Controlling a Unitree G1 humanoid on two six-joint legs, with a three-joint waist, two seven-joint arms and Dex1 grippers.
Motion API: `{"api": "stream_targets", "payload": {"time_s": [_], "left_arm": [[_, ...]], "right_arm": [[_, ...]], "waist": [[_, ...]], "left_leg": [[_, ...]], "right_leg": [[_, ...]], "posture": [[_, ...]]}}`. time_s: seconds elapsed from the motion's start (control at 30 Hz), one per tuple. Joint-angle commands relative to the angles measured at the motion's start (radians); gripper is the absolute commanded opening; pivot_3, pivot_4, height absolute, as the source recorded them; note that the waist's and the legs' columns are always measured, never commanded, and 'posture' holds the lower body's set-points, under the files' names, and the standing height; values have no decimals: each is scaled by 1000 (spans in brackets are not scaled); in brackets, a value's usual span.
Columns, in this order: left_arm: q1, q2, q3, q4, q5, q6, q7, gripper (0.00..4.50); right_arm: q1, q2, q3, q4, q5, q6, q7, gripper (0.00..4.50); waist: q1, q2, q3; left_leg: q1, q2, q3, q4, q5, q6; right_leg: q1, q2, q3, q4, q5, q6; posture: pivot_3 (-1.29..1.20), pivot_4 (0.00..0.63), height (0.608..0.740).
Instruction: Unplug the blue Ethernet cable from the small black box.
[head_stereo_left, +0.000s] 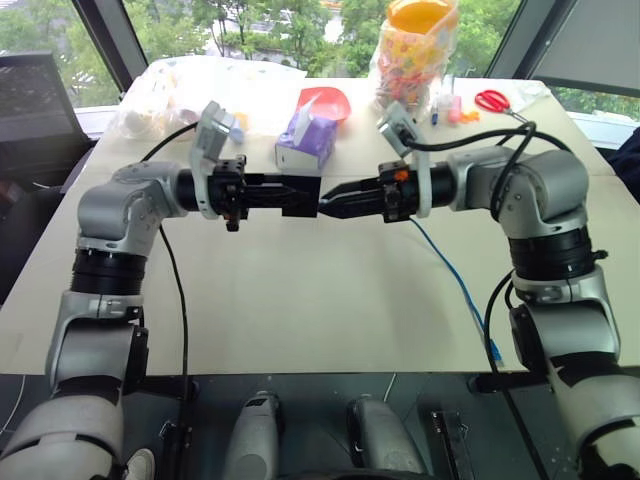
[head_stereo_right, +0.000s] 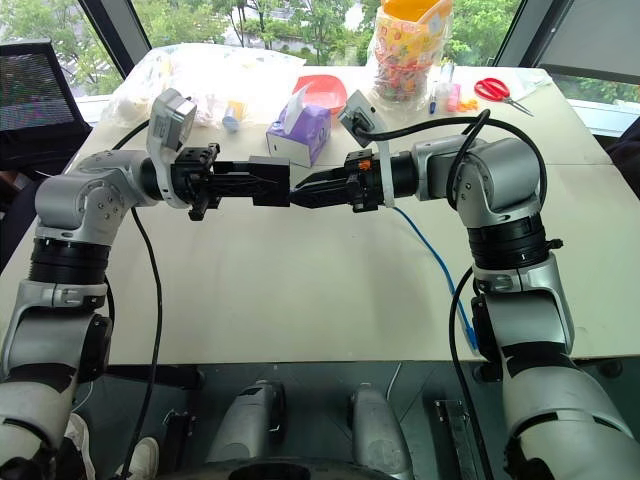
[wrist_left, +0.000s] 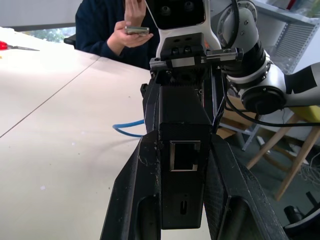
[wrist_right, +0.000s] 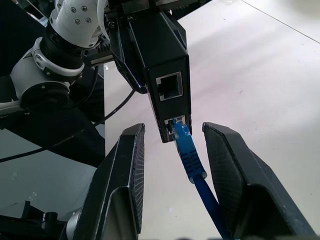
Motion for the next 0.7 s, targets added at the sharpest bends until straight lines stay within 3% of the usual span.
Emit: {"api": "stream_targets", "payload": {"time_s": [0.03,0.1,0.17,0.7], "left_arm": [[-13,8,19,-17,-1,-20,-2,498],[-15,8,20,-16,-1,-20,-2,498],[-15,8,20,-15,0,-21,-1,498],[25,45,11,-71,-10,-1,-29,498]], "right_arm": [[-28,-1,0,-12,16,-6,4,1637],[-27,-1,3,-11,15,-9,3,990],[-27,-2,5,-10,14,-11,4,23],[-11,-27,5,2,-9,-45,-3,23]], "waist": [[0,0,0],[0,0,0],[0,0,0],[-1,0,0]], "left_leg": [[0,0,0,0,0,0],[0,0,0,0,0,0],[0,0,0,0,0,0],[0,0,0,0,0,0]], "right_leg": [[0,0,0,0,0,0],[0,0,0,0,0,0],[0,0,0,0,0,0],[0,0,0,0,0,0]], "posture": [[0,150,735],[0,150,735],[0,150,735],[0,150,735]]}}
